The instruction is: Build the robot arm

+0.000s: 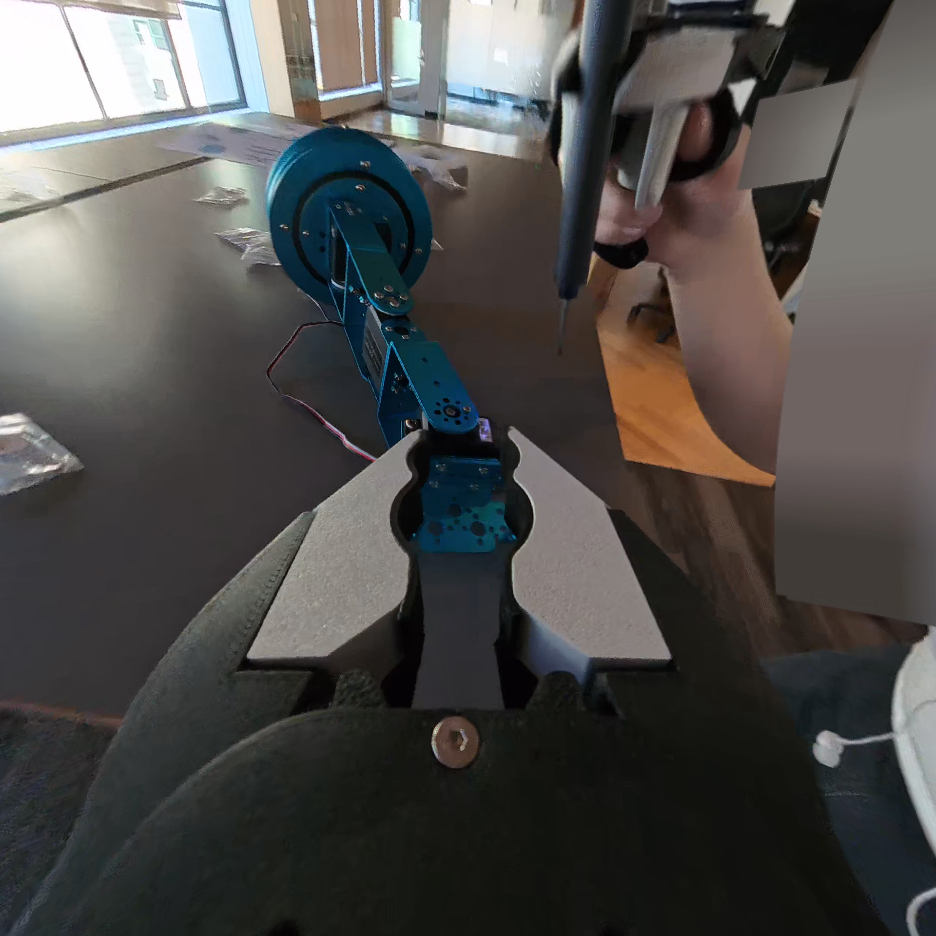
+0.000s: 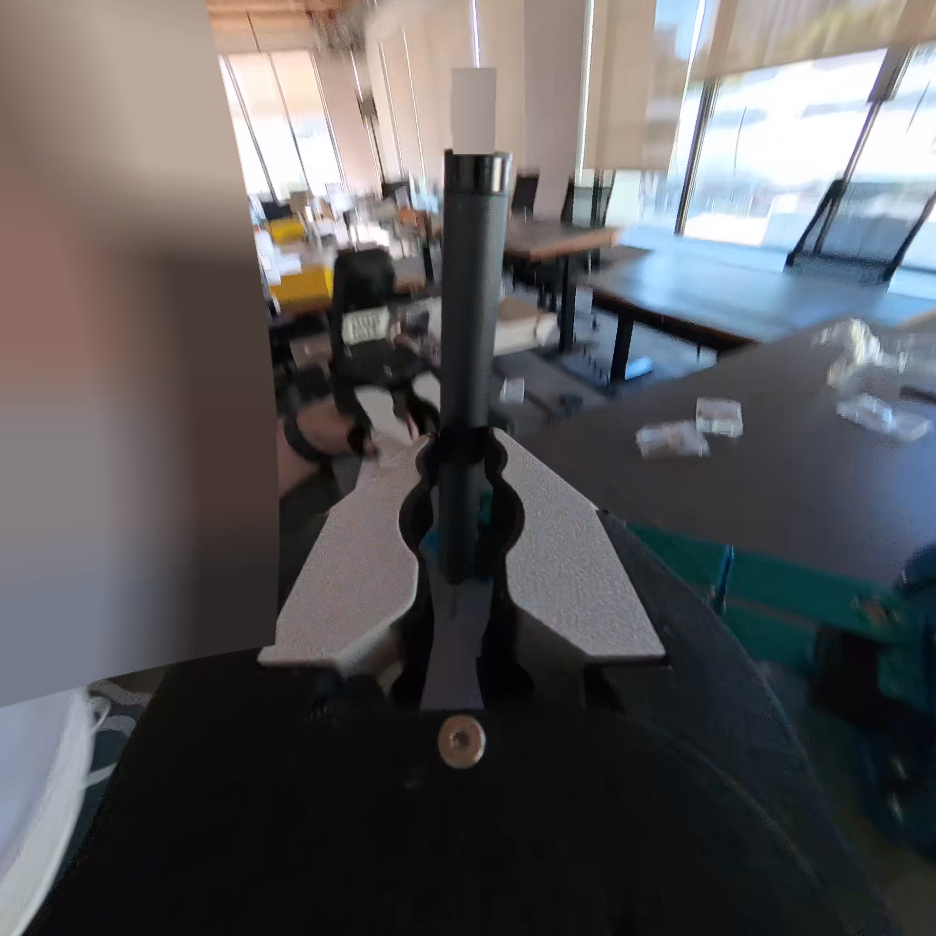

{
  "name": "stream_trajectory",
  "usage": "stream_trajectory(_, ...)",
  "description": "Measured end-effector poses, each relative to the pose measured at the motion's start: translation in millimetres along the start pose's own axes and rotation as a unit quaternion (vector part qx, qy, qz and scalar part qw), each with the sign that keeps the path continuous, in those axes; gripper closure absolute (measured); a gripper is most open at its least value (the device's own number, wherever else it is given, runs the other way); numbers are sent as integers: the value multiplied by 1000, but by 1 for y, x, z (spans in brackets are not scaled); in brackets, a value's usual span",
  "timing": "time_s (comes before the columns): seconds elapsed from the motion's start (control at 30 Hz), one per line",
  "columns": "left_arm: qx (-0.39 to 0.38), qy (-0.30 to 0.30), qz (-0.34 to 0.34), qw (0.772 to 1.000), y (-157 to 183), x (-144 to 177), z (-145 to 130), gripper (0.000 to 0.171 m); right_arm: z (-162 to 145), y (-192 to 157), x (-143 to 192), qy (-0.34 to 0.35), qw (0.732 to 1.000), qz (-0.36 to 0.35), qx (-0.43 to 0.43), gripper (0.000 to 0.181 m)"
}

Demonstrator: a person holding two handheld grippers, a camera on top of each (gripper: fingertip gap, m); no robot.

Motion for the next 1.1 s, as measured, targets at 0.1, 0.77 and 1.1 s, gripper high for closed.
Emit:
stream_trajectory(0.1, 22, -7, 44, 999, 8, 24, -5, 134, -36, 1, 25, -172, 984, -6, 40, 164)
stream_trajectory(0.77, 33, -27, 256, 966, 59, 21, -8, 117, -140, 57, 94, -516, 790, 112, 312, 161)
stream_trajectory(1.1, -91, -66, 241, 964, 23, -1, -19, 96, -81, 30, 28, -275, 909, 135, 281, 133)
Point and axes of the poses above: each gripper's, where its closed fingertips meet, x back along the fingers, z out of its top, y = z × x across the jaws, the point moved 2 cm from there along x, back along the fingers, and after that the axes turned 8 degrees about y, right-handed, at the moved point
